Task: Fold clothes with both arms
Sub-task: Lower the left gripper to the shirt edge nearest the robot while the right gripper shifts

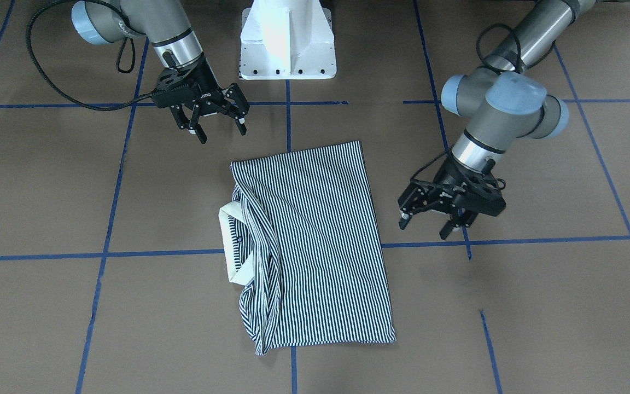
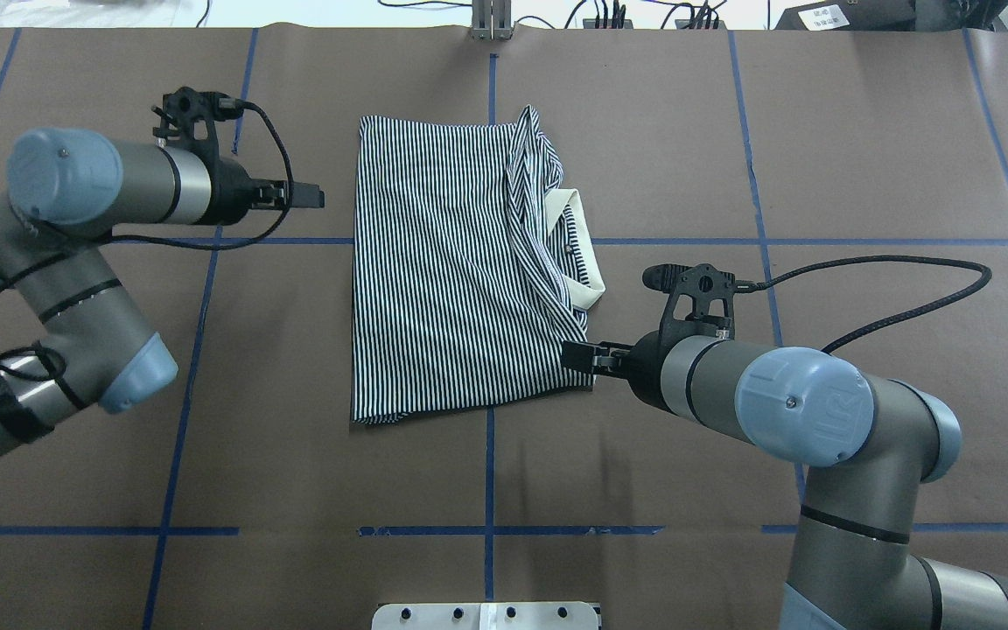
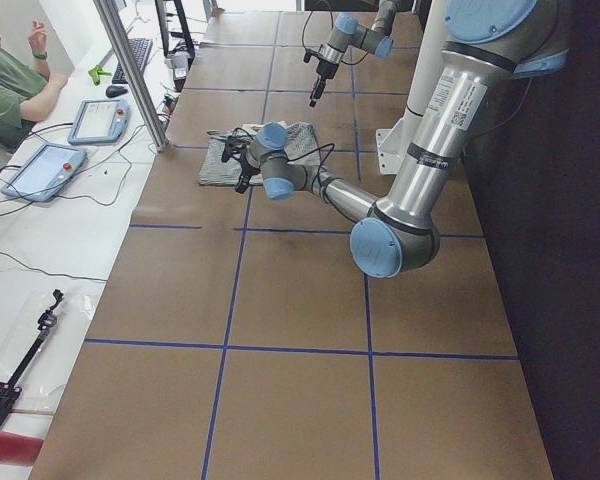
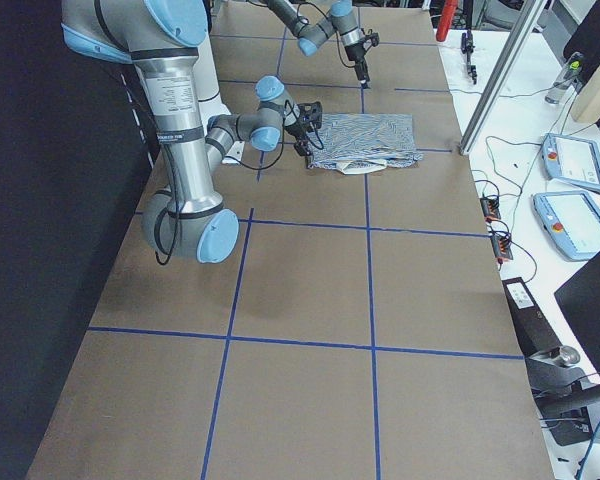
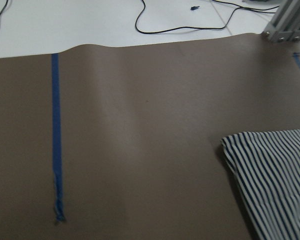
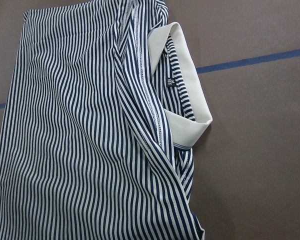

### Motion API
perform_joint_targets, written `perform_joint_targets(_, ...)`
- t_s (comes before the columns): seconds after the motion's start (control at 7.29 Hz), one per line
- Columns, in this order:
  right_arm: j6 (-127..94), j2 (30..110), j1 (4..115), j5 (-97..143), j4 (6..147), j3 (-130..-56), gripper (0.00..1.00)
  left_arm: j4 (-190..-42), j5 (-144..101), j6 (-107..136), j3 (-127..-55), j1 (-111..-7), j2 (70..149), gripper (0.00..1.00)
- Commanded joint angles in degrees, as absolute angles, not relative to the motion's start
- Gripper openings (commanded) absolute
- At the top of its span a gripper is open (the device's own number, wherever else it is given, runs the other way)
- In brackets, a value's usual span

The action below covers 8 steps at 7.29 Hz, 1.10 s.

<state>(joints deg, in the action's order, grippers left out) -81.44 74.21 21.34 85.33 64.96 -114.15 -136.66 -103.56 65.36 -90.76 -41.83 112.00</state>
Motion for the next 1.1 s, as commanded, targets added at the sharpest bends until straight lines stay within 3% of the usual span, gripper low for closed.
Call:
perform_joint_targets(0.0,-82.9,74.4,21.4,85.3,64.2,-114.1,1.0,-133.9,-95.2,79.0,-101.9,-29.8,105.8,1.0)
perform_joint_targets(0.27,-83.1,74.5,21.4,84.8,64.2,-114.0,1.0,-132.9,-90.1,89.1,-102.3,-23.1,104.9,1.0)
perform_joint_targets(0.41,-83.1,74.4,21.4,84.6,64.2,-114.0,1.0,-132.8,-86.4,95.3,-102.3,-19.5,104.9,0.83)
perform_joint_targets(0.55,-83.1,74.5,21.4,84.6,64.2,-114.0,1.0,-131.8,-84.9,100.1,-102.2,-17.8,104.9,0.55)
perform_joint_targets(0.69,-83.1,74.5,21.4,84.6,64.2,-114.0,1.0,-128.8,-84.8,102.7,-102.3,-17.3,105.4,0.45)
perform_joint_targets(0.96,-83.1,74.5,21.4,84.6,64.2,-114.0,1.0,-128.1,-84.8,103.0,-102.4,-17.2,105.4,0.45)
